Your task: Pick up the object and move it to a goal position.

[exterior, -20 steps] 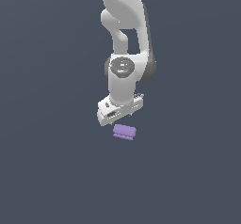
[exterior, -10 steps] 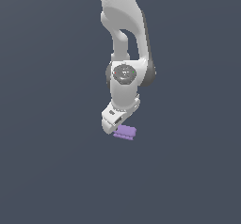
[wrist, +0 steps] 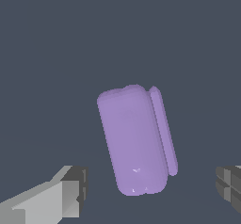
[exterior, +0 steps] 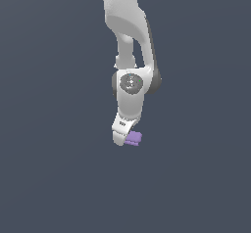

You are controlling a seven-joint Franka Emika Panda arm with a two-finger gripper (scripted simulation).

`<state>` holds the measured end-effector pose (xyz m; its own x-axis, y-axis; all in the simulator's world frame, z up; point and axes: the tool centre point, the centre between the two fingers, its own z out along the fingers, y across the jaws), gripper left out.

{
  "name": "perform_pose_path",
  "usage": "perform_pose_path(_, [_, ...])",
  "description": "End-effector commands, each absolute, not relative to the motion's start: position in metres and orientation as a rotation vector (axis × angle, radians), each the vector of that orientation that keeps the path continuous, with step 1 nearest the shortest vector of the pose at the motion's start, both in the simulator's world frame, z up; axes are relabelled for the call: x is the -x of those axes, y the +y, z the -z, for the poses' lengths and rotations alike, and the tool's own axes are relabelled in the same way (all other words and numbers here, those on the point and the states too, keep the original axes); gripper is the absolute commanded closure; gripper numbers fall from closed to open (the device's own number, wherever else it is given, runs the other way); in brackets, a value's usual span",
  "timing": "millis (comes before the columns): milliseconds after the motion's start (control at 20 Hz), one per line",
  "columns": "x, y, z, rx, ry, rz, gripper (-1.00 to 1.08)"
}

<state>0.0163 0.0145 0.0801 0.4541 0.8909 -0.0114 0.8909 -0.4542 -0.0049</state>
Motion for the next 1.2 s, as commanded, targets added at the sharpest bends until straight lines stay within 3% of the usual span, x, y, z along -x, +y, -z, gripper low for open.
perform_pose_path(0, [-0.017,0.016,-0.076,-2.622,1.728,0.014,-0.92])
perform_pose_path(1150, [-0.019,0.021,-0.046,-2.467,1.945,0.001,-0.92])
